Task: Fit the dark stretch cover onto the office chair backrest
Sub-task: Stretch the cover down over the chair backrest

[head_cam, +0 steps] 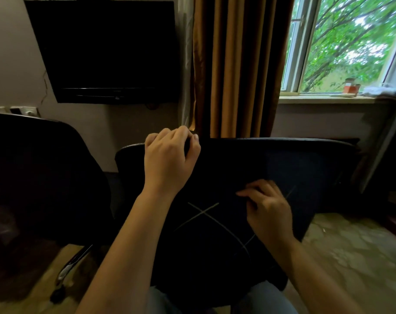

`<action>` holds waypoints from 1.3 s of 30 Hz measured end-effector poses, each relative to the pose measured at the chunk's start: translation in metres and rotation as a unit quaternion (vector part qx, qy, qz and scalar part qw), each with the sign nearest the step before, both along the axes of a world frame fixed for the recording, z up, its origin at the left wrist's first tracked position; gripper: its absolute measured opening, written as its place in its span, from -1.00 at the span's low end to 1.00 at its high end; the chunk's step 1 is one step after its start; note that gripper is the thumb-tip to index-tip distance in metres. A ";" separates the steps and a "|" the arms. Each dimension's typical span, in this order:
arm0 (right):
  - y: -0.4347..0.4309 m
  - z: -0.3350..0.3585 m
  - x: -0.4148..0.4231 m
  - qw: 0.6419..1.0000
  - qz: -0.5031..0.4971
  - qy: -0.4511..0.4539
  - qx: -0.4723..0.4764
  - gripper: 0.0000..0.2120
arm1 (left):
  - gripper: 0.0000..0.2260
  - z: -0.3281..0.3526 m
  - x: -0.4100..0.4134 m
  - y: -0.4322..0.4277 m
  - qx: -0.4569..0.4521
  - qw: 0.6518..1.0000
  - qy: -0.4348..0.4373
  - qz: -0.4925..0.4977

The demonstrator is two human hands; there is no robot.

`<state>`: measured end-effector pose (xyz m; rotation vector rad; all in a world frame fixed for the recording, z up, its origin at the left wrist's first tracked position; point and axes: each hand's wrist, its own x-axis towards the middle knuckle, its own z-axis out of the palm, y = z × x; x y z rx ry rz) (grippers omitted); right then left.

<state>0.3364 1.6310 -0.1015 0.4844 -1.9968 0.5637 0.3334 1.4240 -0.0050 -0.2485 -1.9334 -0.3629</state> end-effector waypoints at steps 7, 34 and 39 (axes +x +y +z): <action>0.003 0.029 0.012 0.999 0.036 0.014 0.013 -0.79 | -0.75 -0.001 -0.001 -0.003 -0.004 1.000 0.004 -0.001; 0.004 0.081 0.020 0.993 0.002 0.109 -0.031 -0.75 | -0.75 0.019 0.010 0.027 -0.005 0.996 -0.078 -0.031; 0.005 0.028 0.002 0.998 -0.001 0.066 -0.006 -0.82 | -0.71 0.002 0.011 0.040 -0.035 0.994 -0.084 -0.066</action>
